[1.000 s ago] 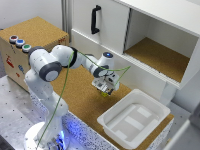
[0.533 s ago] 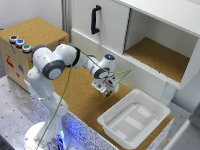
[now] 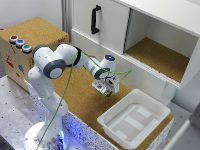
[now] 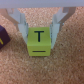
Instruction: Go towards the yellow block and grasp it
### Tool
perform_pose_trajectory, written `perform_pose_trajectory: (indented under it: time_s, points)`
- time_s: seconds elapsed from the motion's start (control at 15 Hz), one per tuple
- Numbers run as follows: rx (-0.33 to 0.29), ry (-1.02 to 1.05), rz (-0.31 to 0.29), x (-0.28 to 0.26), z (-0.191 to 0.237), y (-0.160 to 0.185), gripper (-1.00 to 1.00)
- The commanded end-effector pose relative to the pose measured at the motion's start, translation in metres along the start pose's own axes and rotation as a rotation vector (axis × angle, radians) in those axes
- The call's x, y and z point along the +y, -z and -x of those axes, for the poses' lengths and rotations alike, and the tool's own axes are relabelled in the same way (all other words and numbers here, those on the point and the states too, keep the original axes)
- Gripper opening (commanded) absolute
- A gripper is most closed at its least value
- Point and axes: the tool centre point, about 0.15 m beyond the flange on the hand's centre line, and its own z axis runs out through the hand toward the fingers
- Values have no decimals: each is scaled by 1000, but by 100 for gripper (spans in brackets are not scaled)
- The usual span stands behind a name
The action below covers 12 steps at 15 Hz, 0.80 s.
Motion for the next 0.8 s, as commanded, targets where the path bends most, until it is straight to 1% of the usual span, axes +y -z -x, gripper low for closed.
perform_pose_trajectory:
  time_s: [0.0, 0.07, 0.13, 0.27, 0.33, 0.4, 0.6, 0.67, 0.73]
  points:
    - [6, 12, -22, 2, 4, 51, -100]
    - [20, 14, -22, 1, 5, 68, -100]
    - [21, 6, -28, 1, 6, 78, -100]
    - [17, -73, -61, 3, 6, 88, -100]
    - [21, -122, -47, 3, 7, 89, -100]
    - [20, -186, -74, 4, 7, 88, -100]
    - [21, -332, -98, 7, 9, 86, -100]
    - [15, -406, -122, 14, 10, 84, -100]
    - [20, -451, -113, 18, 10, 83, -100]
